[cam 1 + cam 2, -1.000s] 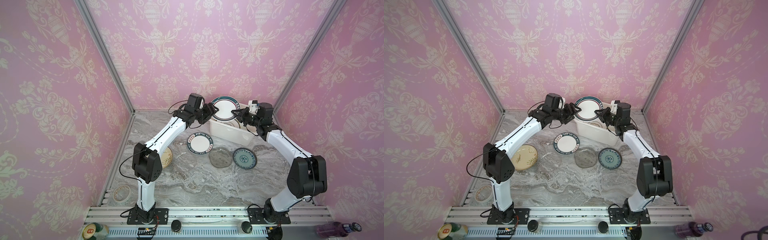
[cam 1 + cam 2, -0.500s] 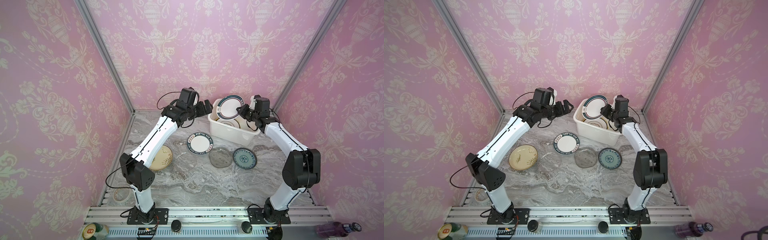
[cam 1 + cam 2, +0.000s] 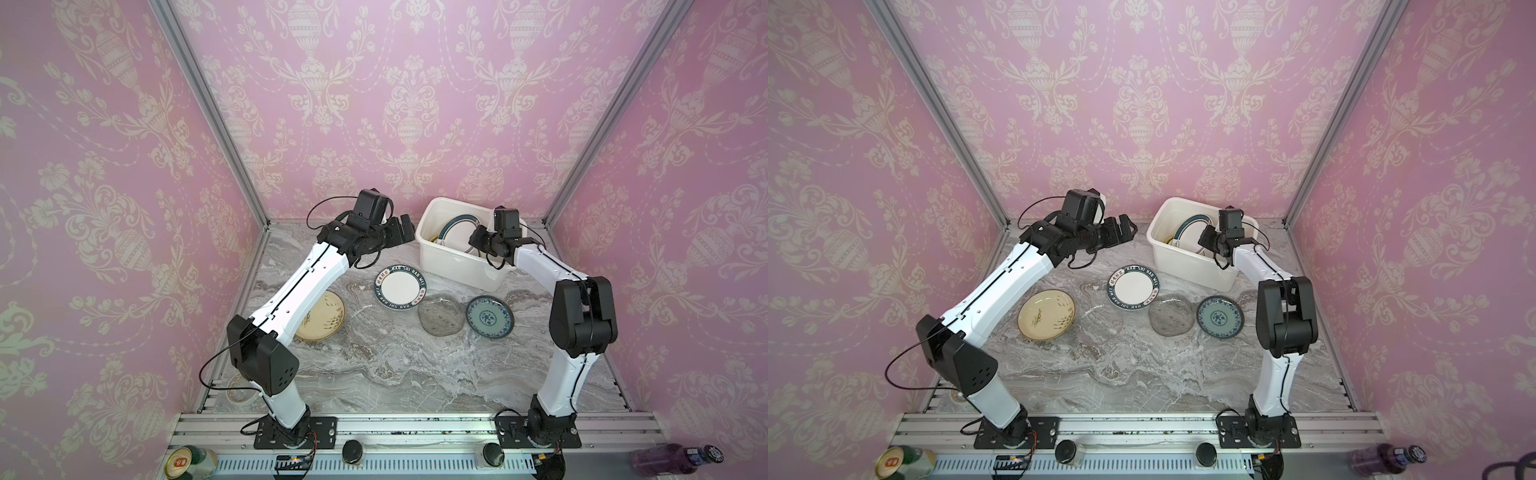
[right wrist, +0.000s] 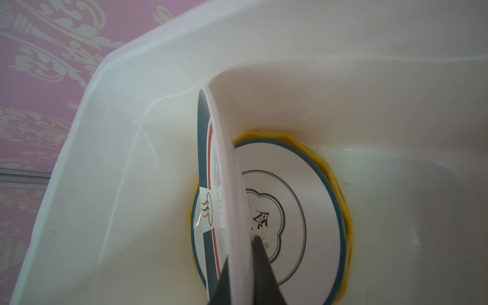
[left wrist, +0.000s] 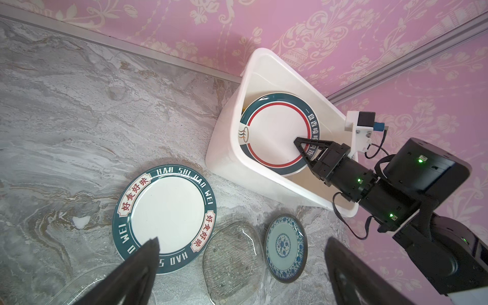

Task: Place the plates into the plastic bin on the countertop
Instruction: Place the plate in the plastic bin.

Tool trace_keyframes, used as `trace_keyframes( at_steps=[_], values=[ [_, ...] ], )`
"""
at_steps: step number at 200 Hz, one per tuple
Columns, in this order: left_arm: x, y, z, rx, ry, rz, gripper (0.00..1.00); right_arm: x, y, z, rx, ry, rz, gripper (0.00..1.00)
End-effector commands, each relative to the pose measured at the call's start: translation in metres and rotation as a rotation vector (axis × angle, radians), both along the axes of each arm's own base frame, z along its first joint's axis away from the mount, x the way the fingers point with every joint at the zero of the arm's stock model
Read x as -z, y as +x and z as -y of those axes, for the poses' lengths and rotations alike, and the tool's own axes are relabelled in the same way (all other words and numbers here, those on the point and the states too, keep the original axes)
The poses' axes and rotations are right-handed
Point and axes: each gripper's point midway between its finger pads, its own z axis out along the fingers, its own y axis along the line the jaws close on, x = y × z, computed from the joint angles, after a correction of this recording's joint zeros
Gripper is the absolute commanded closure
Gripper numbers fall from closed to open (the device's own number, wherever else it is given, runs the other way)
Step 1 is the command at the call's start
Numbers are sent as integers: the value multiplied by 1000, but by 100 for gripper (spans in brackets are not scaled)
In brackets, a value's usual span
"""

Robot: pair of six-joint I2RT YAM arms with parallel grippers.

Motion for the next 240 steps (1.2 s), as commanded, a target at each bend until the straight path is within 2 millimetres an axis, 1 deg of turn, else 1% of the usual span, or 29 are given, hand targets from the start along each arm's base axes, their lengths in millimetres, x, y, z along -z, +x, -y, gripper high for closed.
trace_keyframes(
  at_steps=[1,22,55,83,110,140,159,180,204,223,240],
  values=[
    [-6,-5,-13,-40,10,6,1,-7,9,-7,-33,-36,31,100],
    [-5,-5,-13,-44,7,0,1,5,10,-9,-40,-33,7,100],
    [-2,-5,-15,-54,16,-14,1,21,10,-11,-48,-36,-28,94],
    [-1,-6,-18,-62,26,-17,1,29,7,-9,-45,-42,-49,84],
    [0,-7,-19,-64,30,-21,1,33,4,-6,-36,-57,-59,73],
    [3,-6,-19,-67,31,-28,1,36,1,-3,-29,-70,-73,67],
    [4,-7,-20,-69,32,-31,1,39,-2,0,-22,-87,-92,58],
    [6,-9,-27,-92,57,-32,1,39,-6,5,-7,-114,-108,49],
    [6,-12,-36,-111,78,-31,1,36,-8,8,-1,-136,-105,44],
    [10,-14,-41,-123,93,-43,1,35,-9,11,6,-151,-116,39],
    [15,-18,-51,-154,121,-62,1,29,-11,16,26,-172,-113,36]
  ],
)
